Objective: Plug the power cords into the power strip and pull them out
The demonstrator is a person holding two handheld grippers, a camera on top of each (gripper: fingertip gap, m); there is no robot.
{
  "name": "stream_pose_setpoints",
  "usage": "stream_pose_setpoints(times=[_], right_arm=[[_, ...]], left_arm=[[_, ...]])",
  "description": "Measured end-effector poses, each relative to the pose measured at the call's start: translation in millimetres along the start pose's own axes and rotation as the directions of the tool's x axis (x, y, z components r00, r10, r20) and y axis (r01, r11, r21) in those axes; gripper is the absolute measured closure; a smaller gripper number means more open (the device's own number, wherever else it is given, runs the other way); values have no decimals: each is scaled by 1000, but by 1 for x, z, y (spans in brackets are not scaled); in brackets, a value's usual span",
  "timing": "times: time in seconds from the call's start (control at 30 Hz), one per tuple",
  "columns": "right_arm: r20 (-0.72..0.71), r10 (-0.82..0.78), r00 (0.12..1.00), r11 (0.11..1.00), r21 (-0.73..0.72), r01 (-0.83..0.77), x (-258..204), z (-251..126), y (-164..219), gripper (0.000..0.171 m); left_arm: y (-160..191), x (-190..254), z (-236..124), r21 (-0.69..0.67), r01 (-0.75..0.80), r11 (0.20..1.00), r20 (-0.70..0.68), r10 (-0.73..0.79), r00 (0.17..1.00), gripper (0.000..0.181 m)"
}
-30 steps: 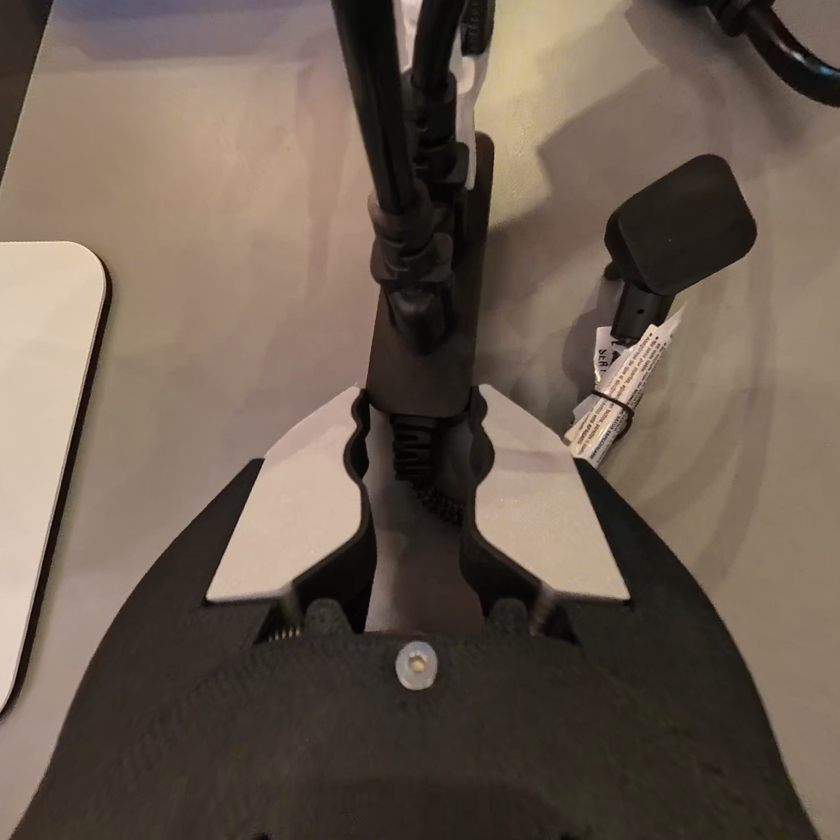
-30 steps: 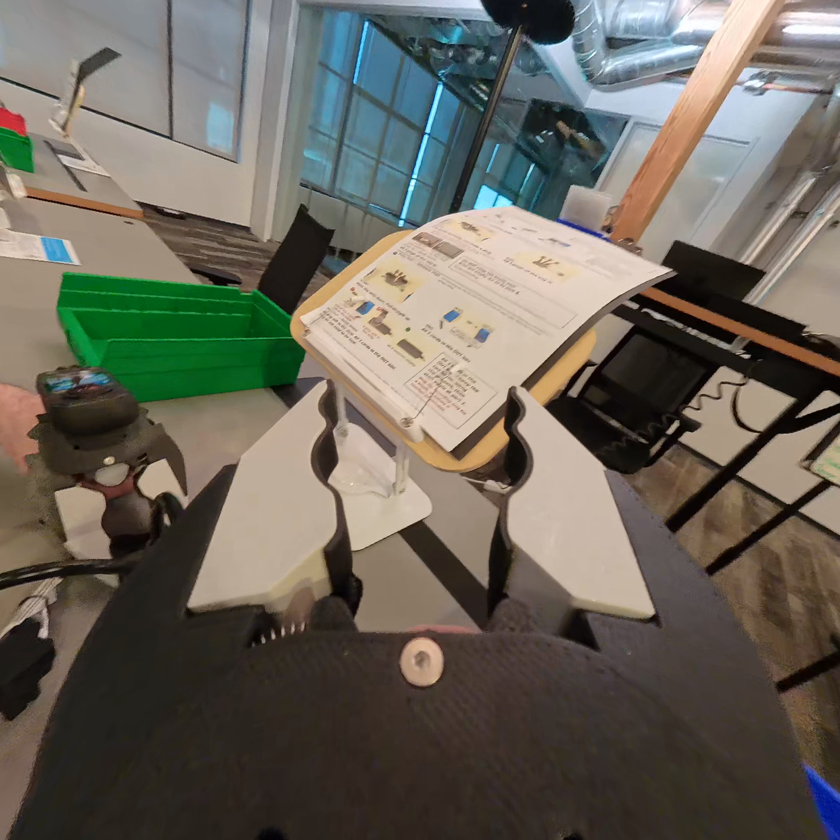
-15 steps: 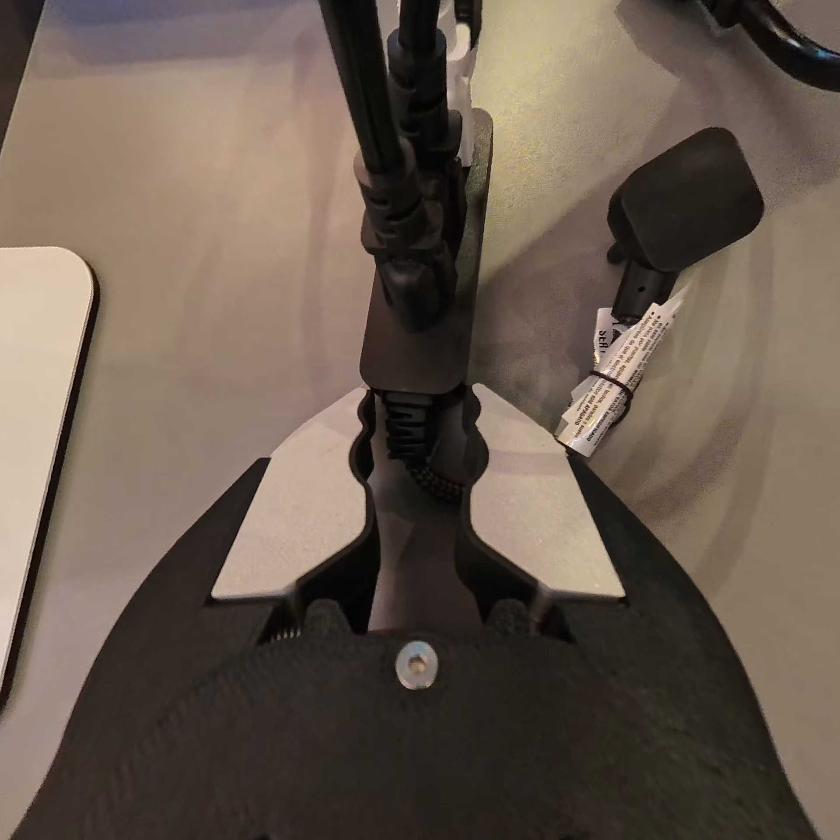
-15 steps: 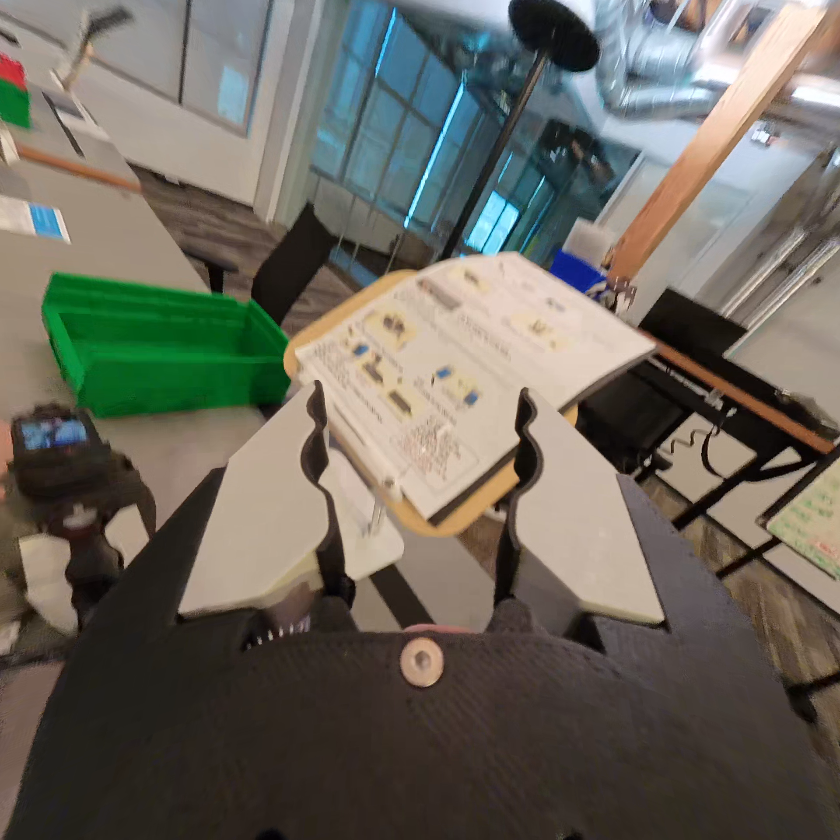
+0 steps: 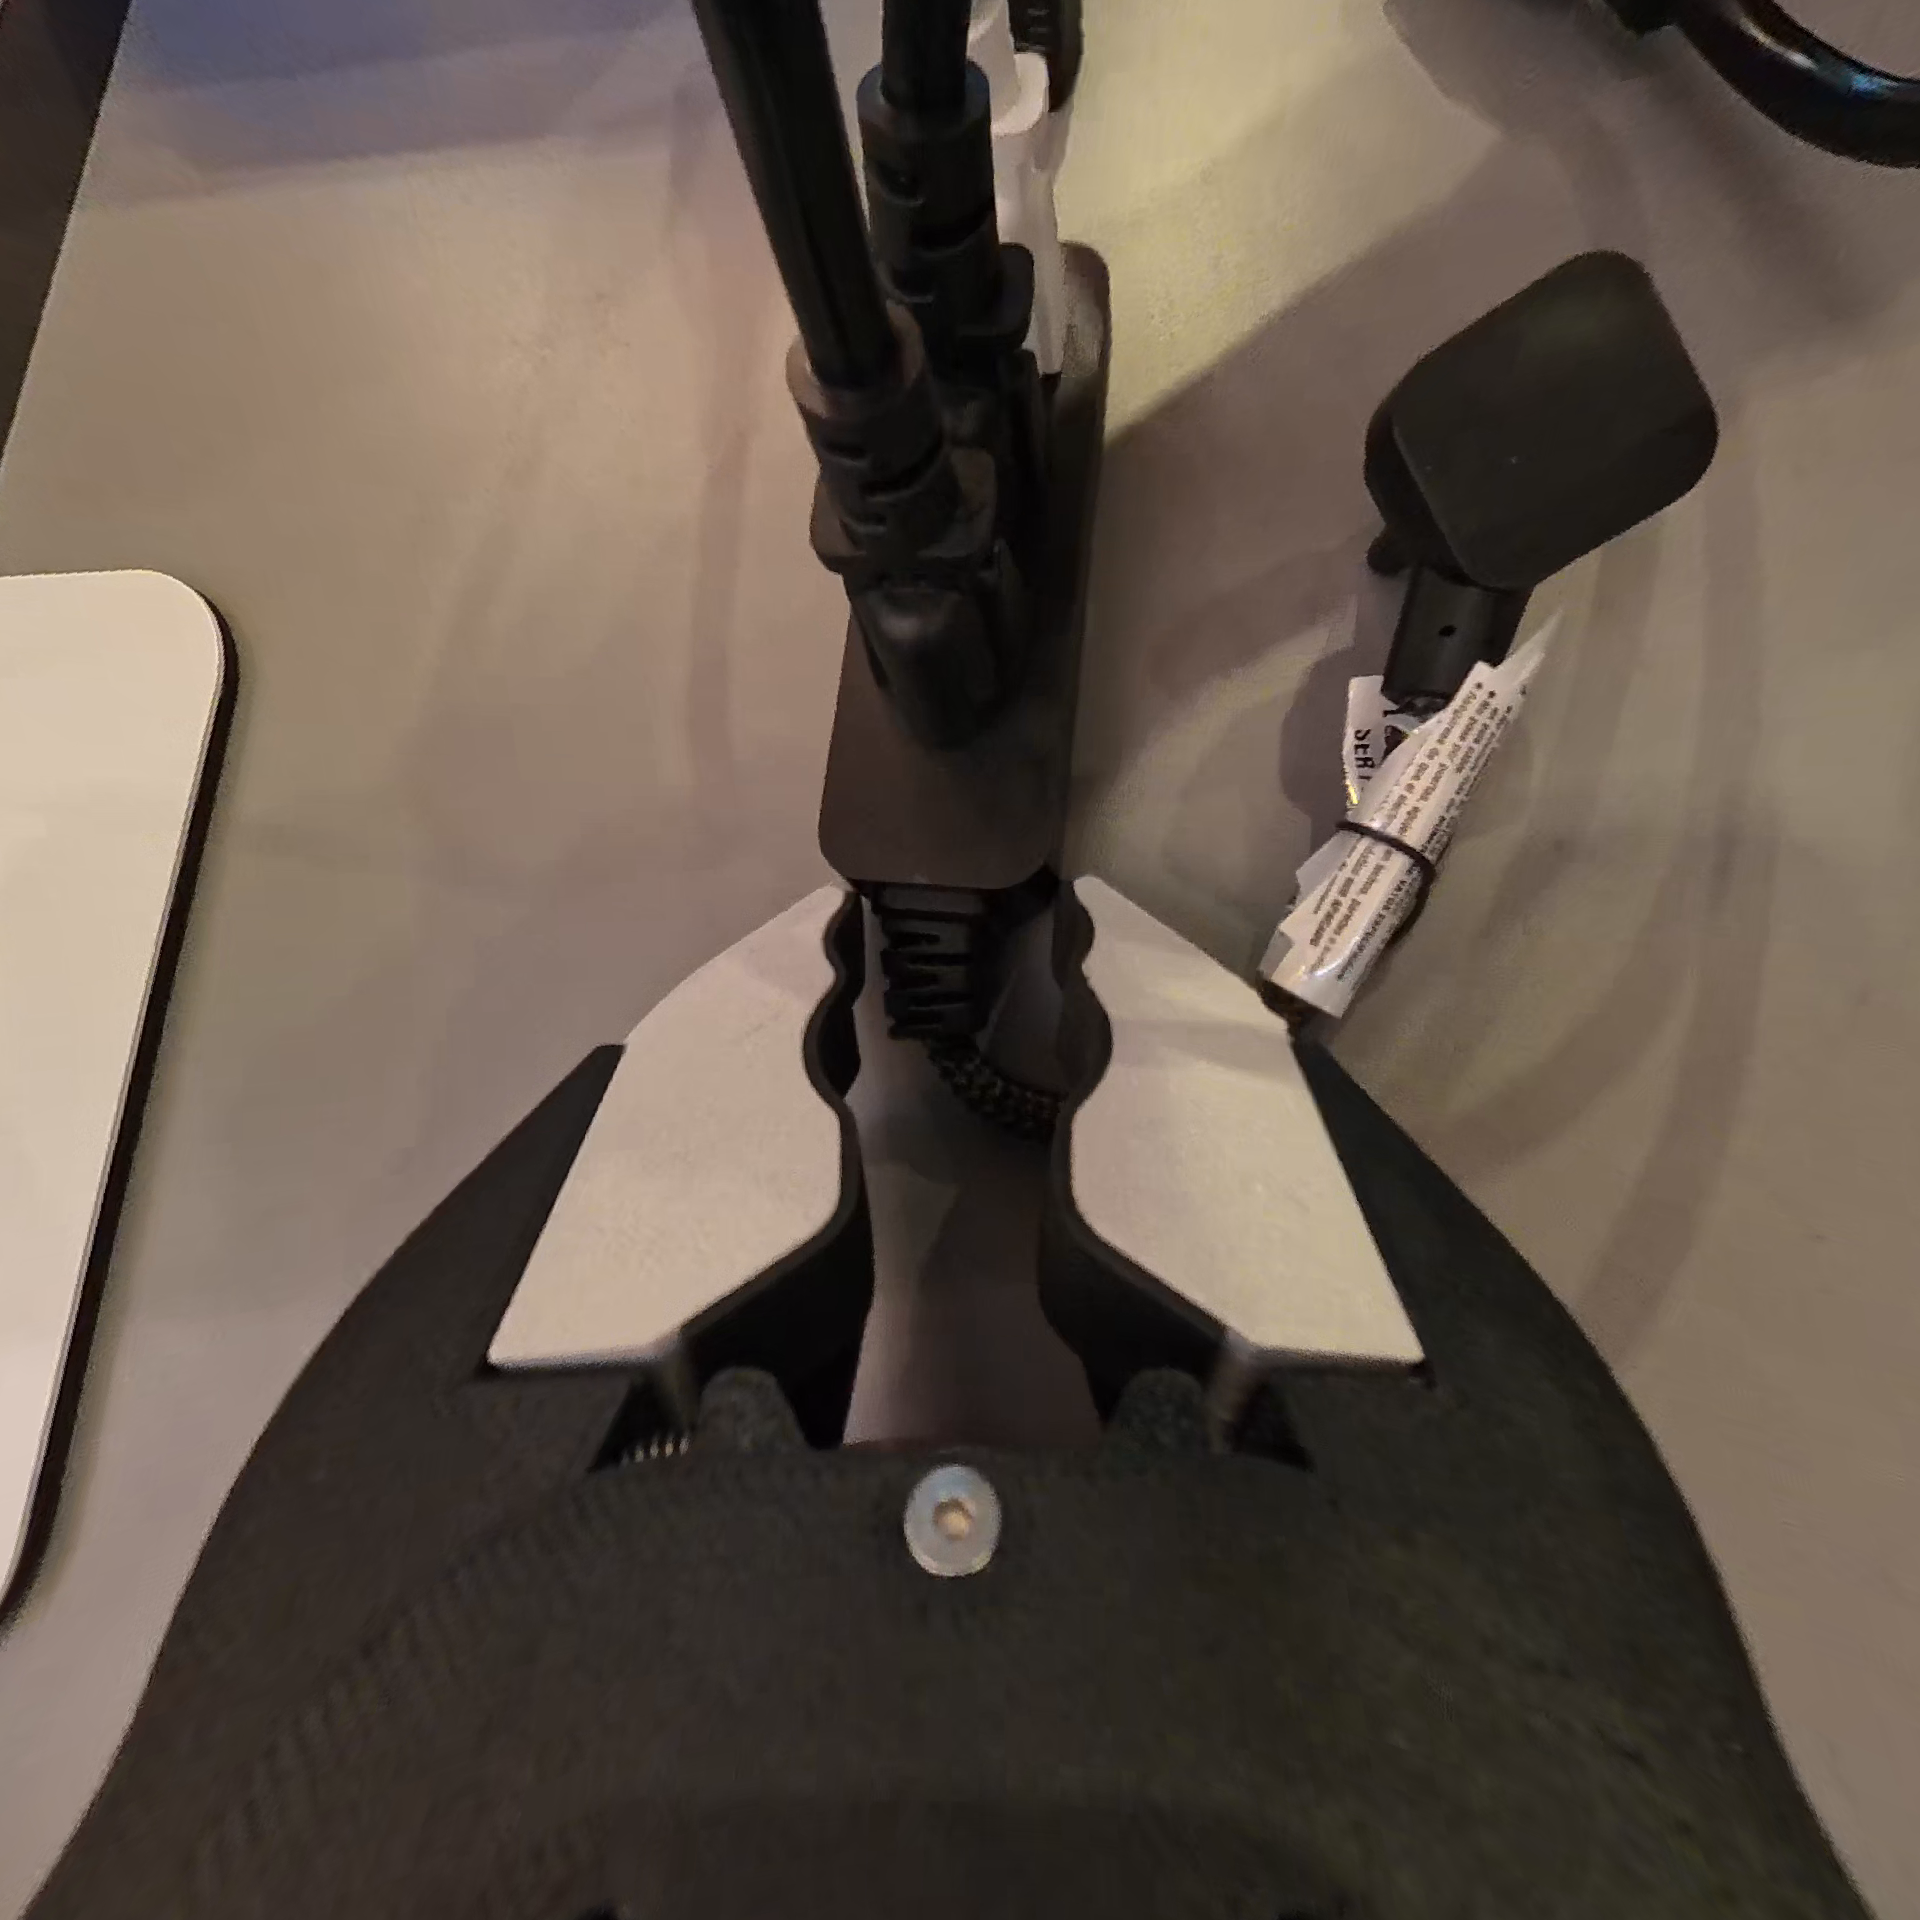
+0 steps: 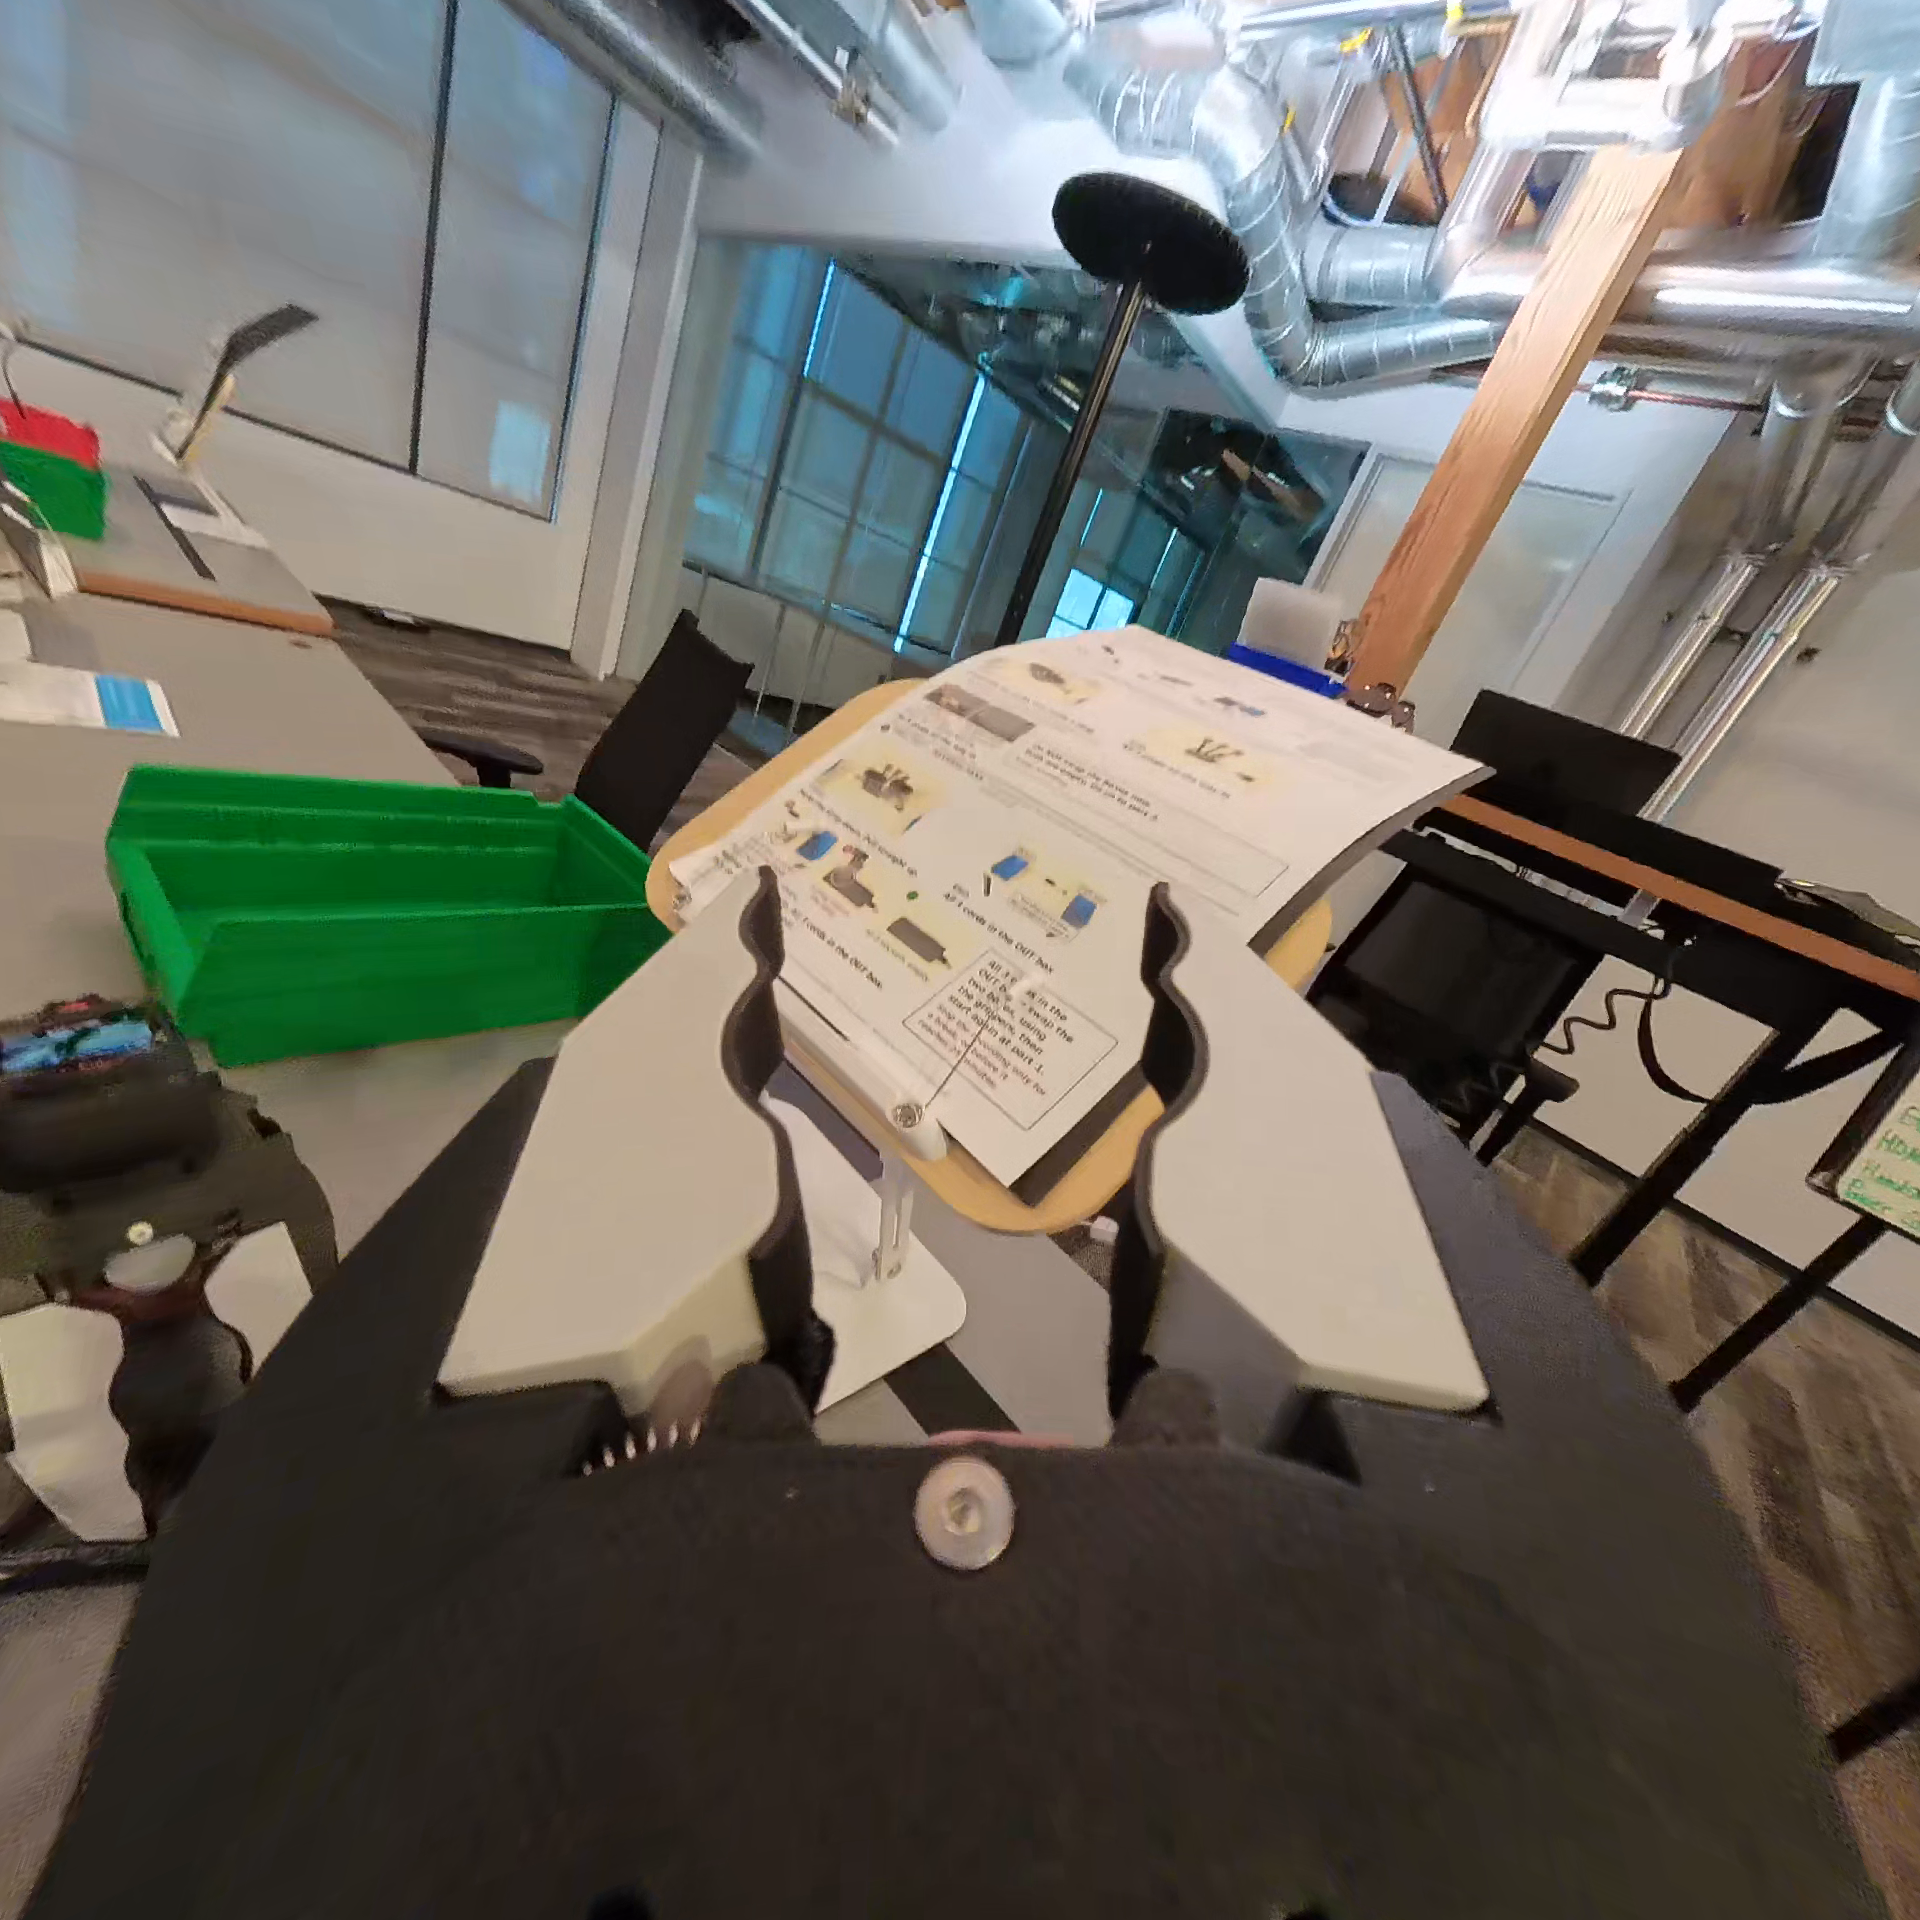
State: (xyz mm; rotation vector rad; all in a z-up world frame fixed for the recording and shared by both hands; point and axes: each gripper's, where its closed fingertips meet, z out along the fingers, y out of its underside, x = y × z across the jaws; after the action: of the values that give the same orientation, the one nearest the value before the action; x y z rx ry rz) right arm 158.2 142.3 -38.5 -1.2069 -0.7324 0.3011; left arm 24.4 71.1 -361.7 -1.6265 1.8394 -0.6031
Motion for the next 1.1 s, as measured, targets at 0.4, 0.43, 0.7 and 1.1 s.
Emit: stream_pose_setpoints(times=[0.4,0.43,0.7,1.1], right_arm=[[65,28,998,998,-56,-25,-12,-6,26,103],[70,29,997,998,-64,-25,-12,-5,29,102],[48,-5,999,998,-65,8,-2,-11,25,103],[88,11,996,997,-80,-4,-14,-4,29,104]], left_arm=[[6,1,-6,-2,-15,1000,1,15,1000,153],[5,2,-6,-1,-10,1000,-4,10,1000,151],[-5,-1,-1,-22,72,997,-61,-73,995,89],[-17,13,19,-88,30,996,-157,-44,987,115]])
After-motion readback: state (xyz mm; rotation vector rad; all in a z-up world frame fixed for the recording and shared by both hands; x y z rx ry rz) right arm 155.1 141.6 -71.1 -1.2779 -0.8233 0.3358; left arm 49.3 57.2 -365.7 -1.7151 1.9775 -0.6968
